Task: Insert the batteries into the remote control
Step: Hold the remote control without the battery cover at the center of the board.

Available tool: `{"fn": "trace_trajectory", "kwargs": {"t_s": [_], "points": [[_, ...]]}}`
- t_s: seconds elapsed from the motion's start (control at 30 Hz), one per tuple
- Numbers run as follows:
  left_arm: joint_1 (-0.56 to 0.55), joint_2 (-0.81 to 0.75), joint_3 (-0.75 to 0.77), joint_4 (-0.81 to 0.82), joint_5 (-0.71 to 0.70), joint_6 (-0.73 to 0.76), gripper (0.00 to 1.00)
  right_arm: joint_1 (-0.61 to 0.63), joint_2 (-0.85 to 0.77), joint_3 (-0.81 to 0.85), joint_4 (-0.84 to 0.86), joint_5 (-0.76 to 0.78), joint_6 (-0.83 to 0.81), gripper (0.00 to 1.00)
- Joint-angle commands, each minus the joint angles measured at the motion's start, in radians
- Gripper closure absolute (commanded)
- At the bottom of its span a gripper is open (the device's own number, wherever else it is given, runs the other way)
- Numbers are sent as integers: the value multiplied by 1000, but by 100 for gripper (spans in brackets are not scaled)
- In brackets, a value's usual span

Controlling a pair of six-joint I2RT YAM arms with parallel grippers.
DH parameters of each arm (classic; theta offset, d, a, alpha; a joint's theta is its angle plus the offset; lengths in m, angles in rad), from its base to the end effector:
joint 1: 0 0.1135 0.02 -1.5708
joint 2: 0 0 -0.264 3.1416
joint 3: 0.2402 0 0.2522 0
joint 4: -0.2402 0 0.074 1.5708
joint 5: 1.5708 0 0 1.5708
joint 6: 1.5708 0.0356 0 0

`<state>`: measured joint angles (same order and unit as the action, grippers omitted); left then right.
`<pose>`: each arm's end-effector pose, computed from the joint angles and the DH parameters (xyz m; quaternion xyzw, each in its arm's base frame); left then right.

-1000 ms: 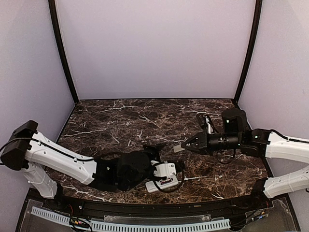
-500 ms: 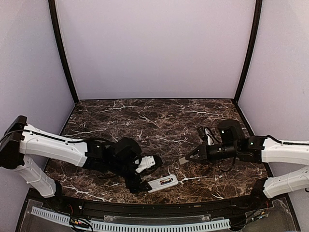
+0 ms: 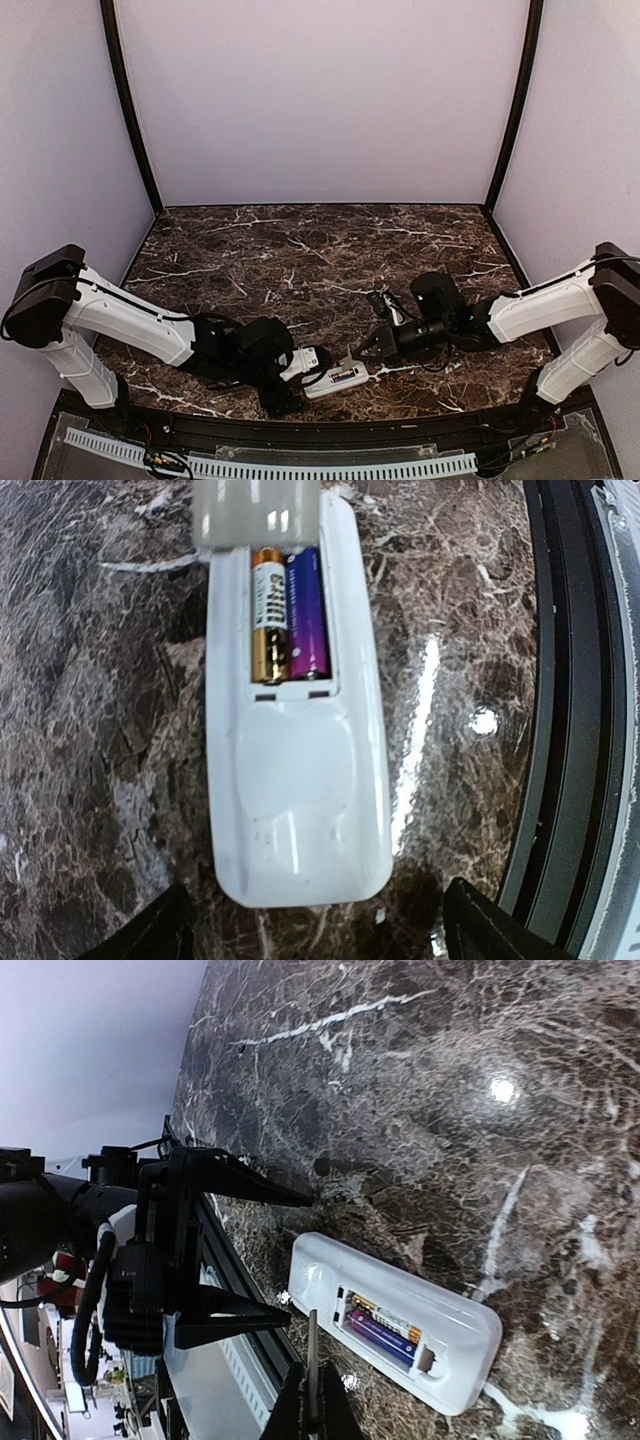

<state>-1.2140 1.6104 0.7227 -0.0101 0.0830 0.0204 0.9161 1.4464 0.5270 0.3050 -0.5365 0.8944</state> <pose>0.1020 -0.2820 0.1396 0.5570 0.7612 -0.2178 0.2509 0.1493 0.2244 0.1567 -0.1312 0.8547 0.4943 0.0889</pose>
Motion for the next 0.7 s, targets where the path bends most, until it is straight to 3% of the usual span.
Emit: {"fn": "trace_trajectory", "kwargs": {"t_s": [0.0,0.67], "points": [[-24,48,-34,72,-6,-38,15,16,88,2,155,-75,-6,100],[-24,90,-28,39,-37,-99,34,44,261,-12,316,-90,114,100]]}}
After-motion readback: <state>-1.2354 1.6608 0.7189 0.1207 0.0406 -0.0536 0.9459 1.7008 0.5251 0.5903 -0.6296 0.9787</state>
